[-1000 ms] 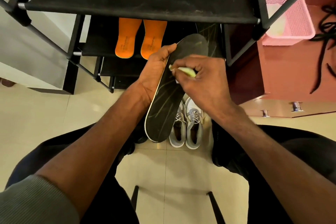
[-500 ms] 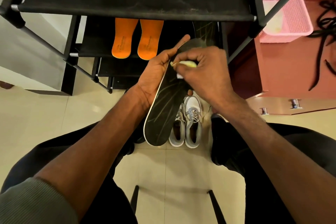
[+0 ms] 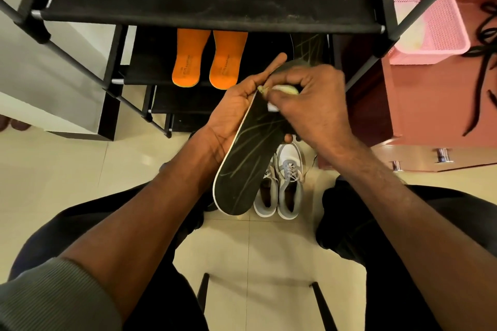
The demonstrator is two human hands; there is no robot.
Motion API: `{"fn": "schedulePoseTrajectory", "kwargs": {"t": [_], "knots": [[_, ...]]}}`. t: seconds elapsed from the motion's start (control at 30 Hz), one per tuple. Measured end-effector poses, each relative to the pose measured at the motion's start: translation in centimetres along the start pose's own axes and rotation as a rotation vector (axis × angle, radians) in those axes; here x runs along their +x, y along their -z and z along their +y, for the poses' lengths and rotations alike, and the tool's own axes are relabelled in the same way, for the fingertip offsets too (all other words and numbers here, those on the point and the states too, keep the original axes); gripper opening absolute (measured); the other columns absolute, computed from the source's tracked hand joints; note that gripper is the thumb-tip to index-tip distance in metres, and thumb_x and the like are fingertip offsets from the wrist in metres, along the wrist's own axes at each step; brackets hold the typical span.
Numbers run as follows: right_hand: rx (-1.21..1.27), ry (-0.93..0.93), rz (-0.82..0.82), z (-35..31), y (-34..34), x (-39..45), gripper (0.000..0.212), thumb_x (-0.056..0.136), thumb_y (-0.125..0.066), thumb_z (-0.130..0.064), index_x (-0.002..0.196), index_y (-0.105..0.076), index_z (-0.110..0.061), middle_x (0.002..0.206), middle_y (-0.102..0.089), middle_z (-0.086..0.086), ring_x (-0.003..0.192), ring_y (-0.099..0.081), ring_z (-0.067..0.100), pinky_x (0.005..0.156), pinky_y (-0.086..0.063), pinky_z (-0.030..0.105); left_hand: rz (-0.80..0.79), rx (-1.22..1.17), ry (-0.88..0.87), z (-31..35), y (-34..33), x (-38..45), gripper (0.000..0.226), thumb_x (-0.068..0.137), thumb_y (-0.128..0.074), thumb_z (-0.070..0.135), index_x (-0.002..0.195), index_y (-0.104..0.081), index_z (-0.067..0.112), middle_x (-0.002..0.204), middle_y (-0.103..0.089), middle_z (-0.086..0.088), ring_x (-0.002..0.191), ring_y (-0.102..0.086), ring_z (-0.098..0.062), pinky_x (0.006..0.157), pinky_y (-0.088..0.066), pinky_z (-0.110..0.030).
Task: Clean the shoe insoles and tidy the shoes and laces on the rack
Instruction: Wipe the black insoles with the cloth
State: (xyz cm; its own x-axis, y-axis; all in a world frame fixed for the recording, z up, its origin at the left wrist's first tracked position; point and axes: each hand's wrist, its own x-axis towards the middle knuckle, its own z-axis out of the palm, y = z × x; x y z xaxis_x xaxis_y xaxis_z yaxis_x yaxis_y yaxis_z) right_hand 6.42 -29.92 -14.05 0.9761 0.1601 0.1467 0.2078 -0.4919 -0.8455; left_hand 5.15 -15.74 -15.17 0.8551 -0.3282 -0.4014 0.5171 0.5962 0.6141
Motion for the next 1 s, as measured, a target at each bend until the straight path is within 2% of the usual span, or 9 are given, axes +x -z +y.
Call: {"fn": "schedulePoseTrajectory", "kwargs": {"t": [0.13,0.2,0.27,0.4,0.53,0.6,0.8,0.9,1.0], "knots": [[0.048,-0.033,-0.233,-0.6,-0.4,-0.7,0.009,0.083,-0.083,-0.011,0.089,-0.084,-0.019,0.079,-0.076,-0.013,0.073,-0.071,0.0,0.066,-0.053,0.017,0.092,-0.02,-0.048,0.5,0.4,-0.4,0.047,0.111,-0.027,0.013,0.155,-0.037,0.0,0.115,-0.075,-0.011,0.094,-0.076,-0.009,0.076,-0.058,-0.02],[0.184,-0.156,-0.185,-0.3,-0.1,-0.2,0.009,0.086,-0.082,-0.012,0.093,-0.082,-0.018,0.081,-0.078,-0.004,0.067,-0.072,0.012,0.06,-0.058,0.031,0.083,0.01,-0.087,0.6,0.1,-0.6,0.045,0.111,-0.03,0.013,0.152,-0.04,-0.003,0.111,-0.075,-0.015,0.076,-0.074,-0.005,0.067,-0.059,-0.019],[0.347,-0.278,-0.074,0.0,0.7,0.6,0.014,0.089,-0.079,-0.008,0.1,-0.079,-0.016,0.086,-0.078,0.005,0.067,-0.072,0.03,0.054,-0.06,0.037,0.119,-0.015,-0.069,1.0,-0.6,-0.1,0.046,0.111,-0.031,0.017,0.154,-0.041,0.004,0.108,-0.074,-0.013,0.083,-0.074,-0.015,0.075,-0.063,-0.028],[0.454,-0.363,0.009,1.0,1.9,1.6,0.011,0.089,-0.078,-0.005,0.1,-0.078,-0.009,0.091,-0.079,0.008,0.073,-0.072,0.016,0.057,-0.056,0.024,0.043,-0.075,-0.014,1.1,-0.7,0.2,0.046,0.11,-0.035,0.023,0.154,-0.045,0.013,0.118,-0.071,-0.012,0.094,-0.071,-0.023,0.083,-0.061,-0.038],[0.131,-0.231,0.009,1.8,1.5,1.6,0.02,0.085,-0.085,-0.016,0.103,-0.081,-0.023,0.099,-0.078,-0.008,0.088,-0.074,0.008,0.075,-0.061,0.028,0.025,-0.06,-0.002,1.0,-0.4,0.4,0.045,0.11,-0.037,0.024,0.153,-0.048,0.015,0.117,-0.072,-0.011,0.094,-0.072,-0.022,0.08,-0.062,-0.037],[-0.023,-0.126,0.018,1.7,1.3,1.4,0.025,0.084,-0.086,-0.018,0.107,-0.081,-0.026,0.106,-0.074,-0.012,0.098,-0.069,0.003,0.083,-0.057,0.018,0.02,-0.05,0.002,1.1,-0.4,0.3,0.045,0.11,-0.036,0.026,0.153,-0.046,0.017,0.114,-0.073,-0.01,0.092,-0.072,-0.022,0.078,-0.062,-0.038],[-0.168,-0.032,-0.1,1.6,0.9,1.1,0.036,0.085,-0.084,-0.017,0.121,-0.077,-0.021,0.121,-0.064,-0.008,0.111,-0.059,0.006,0.082,-0.047,0.004,0.02,-0.124,0.001,1.1,-0.4,0.4,0.044,0.109,-0.037,0.026,0.15,-0.049,0.015,0.108,-0.073,-0.011,0.089,-0.072,-0.021,0.077,-0.062,-0.036],[-0.185,-0.019,-0.055,1.6,1.1,1.1,0.033,0.087,-0.082,-0.013,0.119,-0.078,-0.021,0.12,-0.068,-0.007,0.113,-0.062,0.007,0.095,-0.056,0.024,0.031,-0.096,0.008,1.2,-0.6,0.2,0.04,0.11,-0.036,0.027,0.145,-0.052,0.015,0.102,-0.076,-0.009,0.087,-0.072,-0.02,0.077,-0.061,-0.036],[-0.096,-0.061,0.021,1.5,1.1,1.0,0.028,0.089,-0.081,-0.013,0.115,-0.078,-0.022,0.117,-0.073,-0.008,0.106,-0.069,0.009,0.08,-0.064,0.036,0.031,-0.084,-0.003,1.3,-1.0,0.1,0.038,0.111,-0.035,0.024,0.141,-0.054,0.012,0.096,-0.077,-0.009,0.083,-0.074,-0.02,0.076,-0.063,-0.034]]}}
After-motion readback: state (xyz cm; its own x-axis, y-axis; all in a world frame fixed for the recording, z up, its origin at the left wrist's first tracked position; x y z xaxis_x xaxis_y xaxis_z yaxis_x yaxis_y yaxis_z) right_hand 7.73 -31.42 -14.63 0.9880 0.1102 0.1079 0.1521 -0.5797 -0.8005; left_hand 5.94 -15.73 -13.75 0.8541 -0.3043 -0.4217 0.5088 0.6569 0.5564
